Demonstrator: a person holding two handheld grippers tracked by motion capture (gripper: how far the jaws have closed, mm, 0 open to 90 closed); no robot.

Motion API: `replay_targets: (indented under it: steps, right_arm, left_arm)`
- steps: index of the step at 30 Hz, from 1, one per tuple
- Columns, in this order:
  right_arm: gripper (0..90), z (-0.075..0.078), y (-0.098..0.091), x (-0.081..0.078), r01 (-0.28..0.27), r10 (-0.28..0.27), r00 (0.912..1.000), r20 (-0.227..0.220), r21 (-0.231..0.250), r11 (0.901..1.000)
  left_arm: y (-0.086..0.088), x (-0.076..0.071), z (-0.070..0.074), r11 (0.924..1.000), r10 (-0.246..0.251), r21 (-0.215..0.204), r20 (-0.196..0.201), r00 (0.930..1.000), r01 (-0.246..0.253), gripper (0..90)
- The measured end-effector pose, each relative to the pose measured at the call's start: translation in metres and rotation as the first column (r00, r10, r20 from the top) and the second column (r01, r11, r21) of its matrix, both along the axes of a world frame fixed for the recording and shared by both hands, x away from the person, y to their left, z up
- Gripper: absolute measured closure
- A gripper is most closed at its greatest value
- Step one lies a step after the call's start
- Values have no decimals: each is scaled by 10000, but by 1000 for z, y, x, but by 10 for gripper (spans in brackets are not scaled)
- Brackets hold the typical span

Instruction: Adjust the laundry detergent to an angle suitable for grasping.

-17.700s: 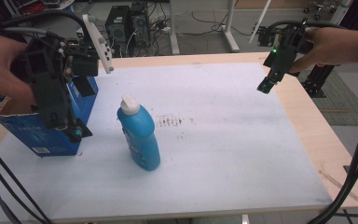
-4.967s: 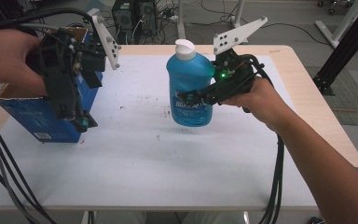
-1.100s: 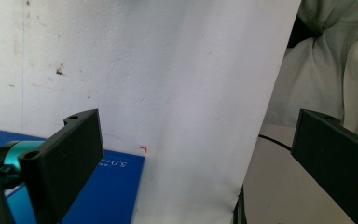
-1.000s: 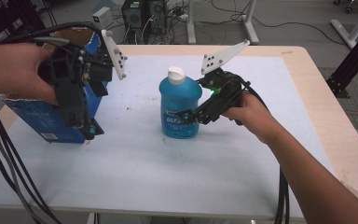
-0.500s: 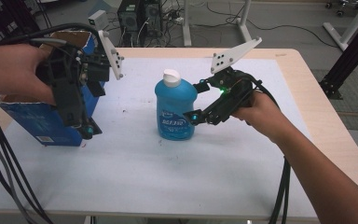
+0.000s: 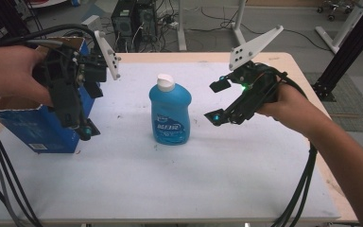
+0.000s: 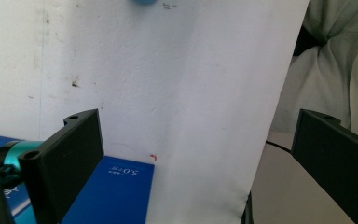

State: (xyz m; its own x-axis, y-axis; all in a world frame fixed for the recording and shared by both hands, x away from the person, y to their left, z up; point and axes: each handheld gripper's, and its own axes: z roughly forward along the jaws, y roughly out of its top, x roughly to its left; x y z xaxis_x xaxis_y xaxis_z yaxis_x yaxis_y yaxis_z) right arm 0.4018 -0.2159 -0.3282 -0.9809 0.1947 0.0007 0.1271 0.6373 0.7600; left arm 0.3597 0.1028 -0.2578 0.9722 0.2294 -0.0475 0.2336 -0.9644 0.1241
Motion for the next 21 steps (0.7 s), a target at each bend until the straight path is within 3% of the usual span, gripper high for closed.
replay_targets:
  steps: [4,9,10,11,15,21]
  right_arm:
    - [114,11,-17,-1,578,-570,9982,171,-480,9972]
    - [114,24,-40,2,1363,-1331,9905,354,-1122,9843]
    - [114,29,-49,4,1660,-1639,9861,267,-1354,9768]
    - [114,29,-49,4,1660,-1639,9861,267,-1354,9768]
    - [114,36,-64,8,2178,-2197,9755,97,-1805,9592]
    - [114,44,-81,13,2478,-2581,9661,-90,-2494,9362]
  left_arm:
    - [-2,3,1,10000,-2,-38,28,10000,2,23]
    - [-6,7,5,10000,-58,-36,47,10000,58,23]
    - [-7,8,6,10000,-74,-49,69,9999,74,23]
    - [-7,10,6,10000,-67,-59,55,10000,68,23]
    - [-11,14,7,9999,-96,-61,76,9999,97,23]
    - [-17,21,10,9998,-198,-68,90,9998,199,23]
